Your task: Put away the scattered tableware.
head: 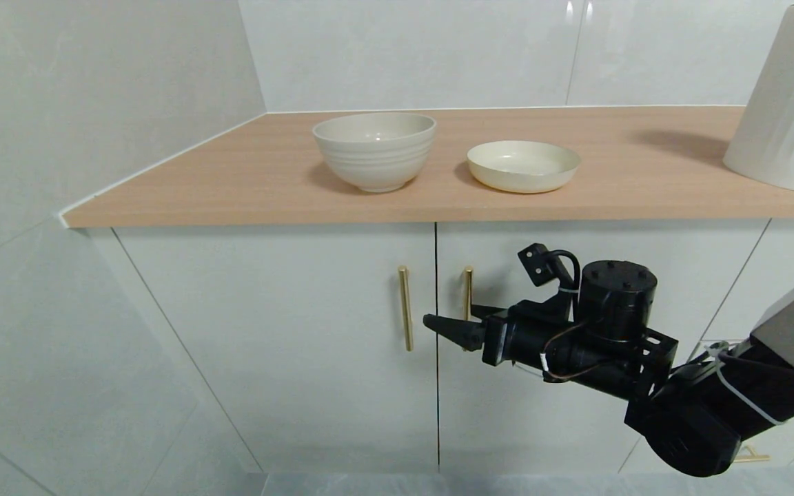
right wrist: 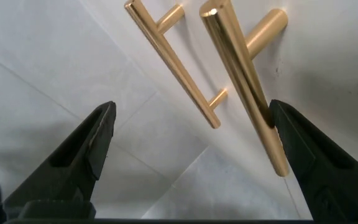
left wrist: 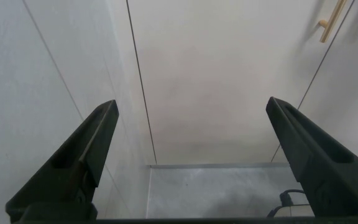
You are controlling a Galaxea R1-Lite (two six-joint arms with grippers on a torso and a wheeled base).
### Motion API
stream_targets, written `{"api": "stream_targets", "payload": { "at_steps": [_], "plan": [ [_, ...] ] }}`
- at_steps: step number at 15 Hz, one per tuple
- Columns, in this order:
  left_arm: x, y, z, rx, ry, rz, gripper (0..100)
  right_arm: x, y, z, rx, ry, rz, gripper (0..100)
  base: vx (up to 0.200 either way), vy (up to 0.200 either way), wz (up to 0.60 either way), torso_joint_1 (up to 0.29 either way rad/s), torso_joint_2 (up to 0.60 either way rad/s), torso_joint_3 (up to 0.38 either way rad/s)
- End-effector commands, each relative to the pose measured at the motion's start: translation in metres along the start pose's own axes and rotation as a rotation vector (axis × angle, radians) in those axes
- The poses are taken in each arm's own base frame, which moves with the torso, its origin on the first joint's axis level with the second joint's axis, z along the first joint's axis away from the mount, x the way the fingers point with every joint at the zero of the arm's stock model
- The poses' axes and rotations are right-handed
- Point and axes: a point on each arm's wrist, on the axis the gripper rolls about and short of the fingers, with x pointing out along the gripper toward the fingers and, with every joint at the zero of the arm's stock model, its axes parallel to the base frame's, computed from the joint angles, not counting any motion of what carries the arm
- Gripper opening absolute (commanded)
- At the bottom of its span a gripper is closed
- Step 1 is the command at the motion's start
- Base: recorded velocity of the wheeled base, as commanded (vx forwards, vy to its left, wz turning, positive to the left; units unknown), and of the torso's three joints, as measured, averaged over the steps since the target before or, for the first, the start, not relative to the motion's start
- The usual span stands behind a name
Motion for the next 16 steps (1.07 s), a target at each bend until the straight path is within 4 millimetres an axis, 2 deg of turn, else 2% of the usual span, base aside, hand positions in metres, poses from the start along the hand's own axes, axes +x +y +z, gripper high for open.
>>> {"api": "stream_targets", "payload": {
  "at_steps": [1, 6, 16],
  "plan": [
    [0.000, 0.000, 0.000, -0.001, 0.000, 0.000, 100, -0.002, 0.002, -0.001, 0.004, 0.010, 0.019, 100, 0.000, 0.000, 0.00, 0.000, 0.00, 0.000],
    [0.000, 0.000, 0.000, 0.001, 0.000, 0.000, 100, -0.010, 0.015, -0.006, 0.000, 0.042, 0.114, 100, 0.000, 0.000, 0.00, 0.000, 0.00, 0.000],
    [0.000, 0.000, 0.000, -0.001, 0.000, 0.000, 100, -0.051, 0.034, -0.009, 0.008, 0.115, 0.227, 100, 0.000, 0.000, 0.00, 0.000, 0.00, 0.000]
  ]
}}
